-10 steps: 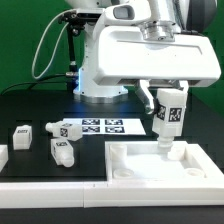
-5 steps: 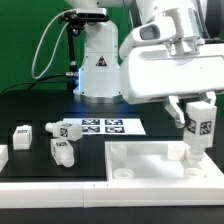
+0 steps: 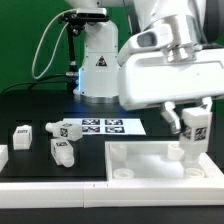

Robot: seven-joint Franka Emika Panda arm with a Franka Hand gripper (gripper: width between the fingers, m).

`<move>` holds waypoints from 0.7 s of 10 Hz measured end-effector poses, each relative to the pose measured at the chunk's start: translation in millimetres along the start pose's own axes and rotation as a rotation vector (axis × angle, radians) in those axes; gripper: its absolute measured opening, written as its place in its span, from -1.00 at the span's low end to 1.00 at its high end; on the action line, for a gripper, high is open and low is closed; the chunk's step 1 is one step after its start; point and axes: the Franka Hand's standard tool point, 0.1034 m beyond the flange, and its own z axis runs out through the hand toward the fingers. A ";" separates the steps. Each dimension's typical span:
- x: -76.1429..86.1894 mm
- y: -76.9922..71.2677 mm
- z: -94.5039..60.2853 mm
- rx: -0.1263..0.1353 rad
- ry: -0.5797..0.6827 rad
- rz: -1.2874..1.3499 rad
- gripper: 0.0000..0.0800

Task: Assemble one leg

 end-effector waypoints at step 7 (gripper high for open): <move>-7.8 -10.0 11.0 0.008 -0.003 0.007 -0.29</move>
Offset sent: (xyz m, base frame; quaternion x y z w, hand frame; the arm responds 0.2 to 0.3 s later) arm -0.0073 0.0146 -0.0024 -0.0032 0.0052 0.0182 0.9998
